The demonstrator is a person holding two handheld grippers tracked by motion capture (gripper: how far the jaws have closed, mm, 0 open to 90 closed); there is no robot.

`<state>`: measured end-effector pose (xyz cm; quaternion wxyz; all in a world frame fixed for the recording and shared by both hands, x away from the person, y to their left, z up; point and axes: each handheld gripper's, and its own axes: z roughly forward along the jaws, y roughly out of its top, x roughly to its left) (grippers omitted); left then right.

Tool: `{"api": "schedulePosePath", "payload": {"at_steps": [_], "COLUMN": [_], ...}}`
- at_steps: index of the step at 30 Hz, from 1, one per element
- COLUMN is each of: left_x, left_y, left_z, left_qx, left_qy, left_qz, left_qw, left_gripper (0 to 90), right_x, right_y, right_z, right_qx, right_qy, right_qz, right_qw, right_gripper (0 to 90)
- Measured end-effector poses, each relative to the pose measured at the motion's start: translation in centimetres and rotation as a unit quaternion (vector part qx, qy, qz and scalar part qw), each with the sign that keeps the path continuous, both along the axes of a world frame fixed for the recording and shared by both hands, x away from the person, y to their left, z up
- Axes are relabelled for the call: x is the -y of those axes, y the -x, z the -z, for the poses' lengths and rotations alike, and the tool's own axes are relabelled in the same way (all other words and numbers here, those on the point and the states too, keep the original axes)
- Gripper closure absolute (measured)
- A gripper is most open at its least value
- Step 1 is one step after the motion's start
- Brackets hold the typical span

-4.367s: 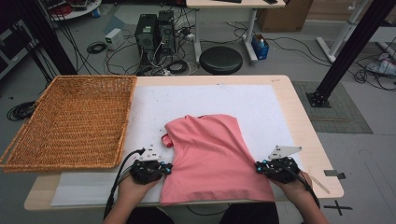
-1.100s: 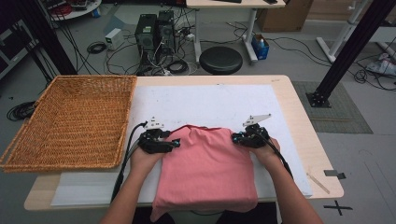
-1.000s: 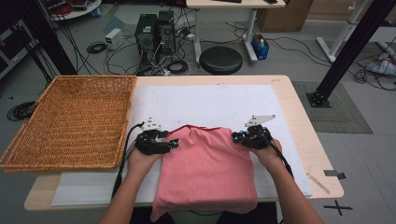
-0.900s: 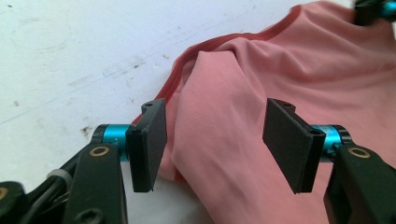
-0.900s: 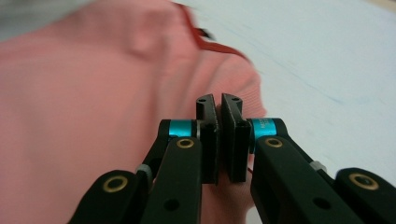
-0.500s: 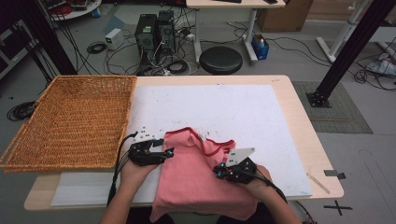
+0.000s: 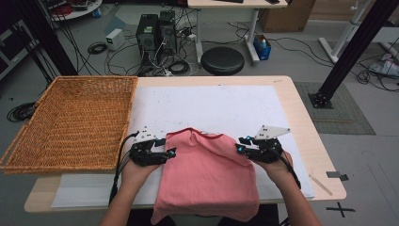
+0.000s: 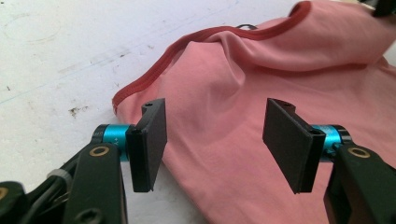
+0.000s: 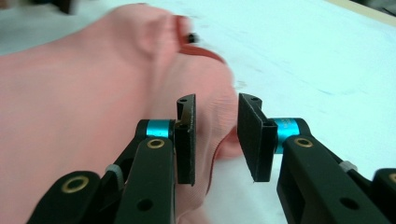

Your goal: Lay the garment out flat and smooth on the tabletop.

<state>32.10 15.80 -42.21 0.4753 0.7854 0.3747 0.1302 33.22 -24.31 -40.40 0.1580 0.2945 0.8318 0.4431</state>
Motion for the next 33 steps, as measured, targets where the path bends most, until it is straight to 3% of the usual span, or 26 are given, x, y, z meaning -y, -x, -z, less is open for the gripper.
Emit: {"api": "schedulePosePath", "payload": {"at_steps": [6,11,13,17,19,22,26,27,28,30,32,33], "left_x": [-0.4,-0.8,-0.8,-0.5,-0.4,-0.1,0.2,0.2,0.2,0.3,0.3,0.2], "left_y": [0.1,0.1,0.2,0.2,0.1,0.1,0.1,0.1,0.1,0.0,0.0,0.0], "left_z": [-0.2,-0.1,-0.1,0.0,0.1,0.2,0.3,0.3,0.3,0.4,0.4,0.4], "left_qx": [0.002,0.000,-0.001,-0.003,-0.004,-0.005,-0.007,-0.007,-0.007,-0.009,-0.009,-0.008], "left_qy": [0.003,0.005,0.004,0.004,0.004,0.003,0.002,0.002,0.001,0.002,0.003,0.004], "left_qz": [-0.001,-0.007,-0.006,-0.002,-0.002,0.002,0.005,0.005,0.007,0.006,0.006,0.006], "left_qw": [1.0000,1.0000,1.0000,1.0000,1.0000,1.0000,1.0000,1.0000,1.0000,0.9999,0.9999,0.9999], "left_gripper": [40.0,40.0,39.9,39.9,40.0,40.0,40.0,39.9,40.0,40.0,40.0,39.9], "right_x": [1.4,2.4,2.8,2.0,1.2,-0.1,-1.7,-1.9,-2.0,-2.1,-2.4,-2.5], "right_y": [-2.4,-3.6,-4.0,-4.4,-4.2,-4.0,-4.1,-4.1,-4.1,-4.0,-3.8,-3.8], "right_z": [0.4,1.1,1.7,3.6,3.9,3.8,4.2,4.3,4.3,4.2,4.1,3.9], "right_qx": [-0.012,-0.017,-0.027,-0.058,-0.055,-0.052,-0.070,-0.070,-0.070,-0.072,-0.069,-0.064], "right_qy": [-0.019,-0.002,0.018,0.071,0.074,0.054,0.064,0.057,0.055,0.057,0.066,0.076], "right_qz": [0.061,0.104,0.118,0.090,0.079,0.064,0.062,0.060,0.060,0.045,0.035,0.034], "right_qw": [0.9979,0.9944,0.9924,0.9917,0.9926,0.9951,0.9935,0.9941,0.9942,0.9948,0.9948,0.9945], "right_gripper": [68.5,68.6,69.9,70.3,70.2,66.3,62.3,62.0,63.4,79.0,89.0,90.0]}}
